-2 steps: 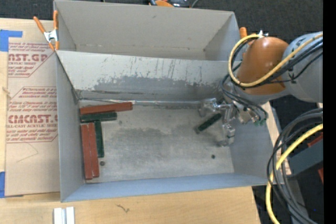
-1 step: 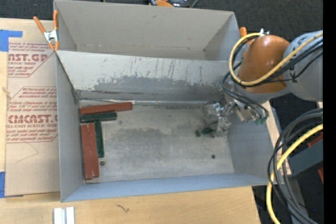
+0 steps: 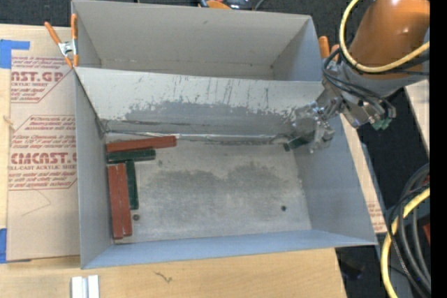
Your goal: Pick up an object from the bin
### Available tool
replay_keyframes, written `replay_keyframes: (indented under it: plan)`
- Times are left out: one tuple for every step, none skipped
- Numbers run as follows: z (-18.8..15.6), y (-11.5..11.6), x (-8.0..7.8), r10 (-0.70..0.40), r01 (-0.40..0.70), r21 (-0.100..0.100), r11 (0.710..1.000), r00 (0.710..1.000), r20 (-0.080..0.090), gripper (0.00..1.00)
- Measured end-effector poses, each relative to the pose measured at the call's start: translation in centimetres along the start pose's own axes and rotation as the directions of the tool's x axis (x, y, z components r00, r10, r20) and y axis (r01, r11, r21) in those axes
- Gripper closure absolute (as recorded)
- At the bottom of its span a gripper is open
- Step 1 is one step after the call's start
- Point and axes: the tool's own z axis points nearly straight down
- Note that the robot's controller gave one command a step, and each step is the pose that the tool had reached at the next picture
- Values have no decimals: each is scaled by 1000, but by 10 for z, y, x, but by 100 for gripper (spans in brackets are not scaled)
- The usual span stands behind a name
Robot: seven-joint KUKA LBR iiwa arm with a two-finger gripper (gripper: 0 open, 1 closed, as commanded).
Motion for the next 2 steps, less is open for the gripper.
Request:
replay_keyframes:
  plan:
    - [48,-17,15,-194,194,-8,981,981,-9,100]
    - [-39,45,52,-232,232,-4,973,973,-2,100]
